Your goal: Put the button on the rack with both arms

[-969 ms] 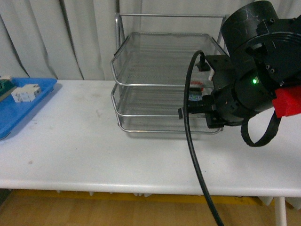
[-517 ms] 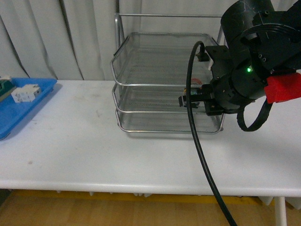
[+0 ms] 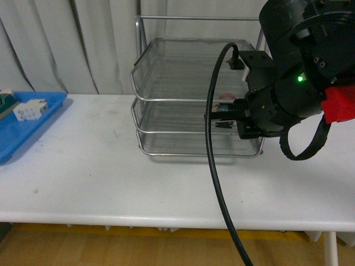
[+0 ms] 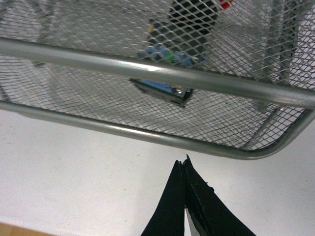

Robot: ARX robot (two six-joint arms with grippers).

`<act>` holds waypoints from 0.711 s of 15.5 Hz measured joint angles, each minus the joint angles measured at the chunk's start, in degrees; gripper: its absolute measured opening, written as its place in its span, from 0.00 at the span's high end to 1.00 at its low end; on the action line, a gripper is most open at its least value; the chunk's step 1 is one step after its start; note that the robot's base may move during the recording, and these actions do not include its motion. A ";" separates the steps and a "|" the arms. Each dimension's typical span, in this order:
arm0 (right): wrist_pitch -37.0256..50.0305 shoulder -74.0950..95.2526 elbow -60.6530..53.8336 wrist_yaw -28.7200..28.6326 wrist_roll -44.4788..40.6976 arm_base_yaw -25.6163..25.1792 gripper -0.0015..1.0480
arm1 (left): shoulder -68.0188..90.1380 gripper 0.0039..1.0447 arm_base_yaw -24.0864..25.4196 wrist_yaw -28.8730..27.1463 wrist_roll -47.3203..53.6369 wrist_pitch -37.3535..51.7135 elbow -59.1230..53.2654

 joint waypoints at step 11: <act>25.57 -39.78 -33.55 1.49 0.22 -2.12 0.98 | 0.00 0.06 0.00 0.04 0.00 0.00 0.00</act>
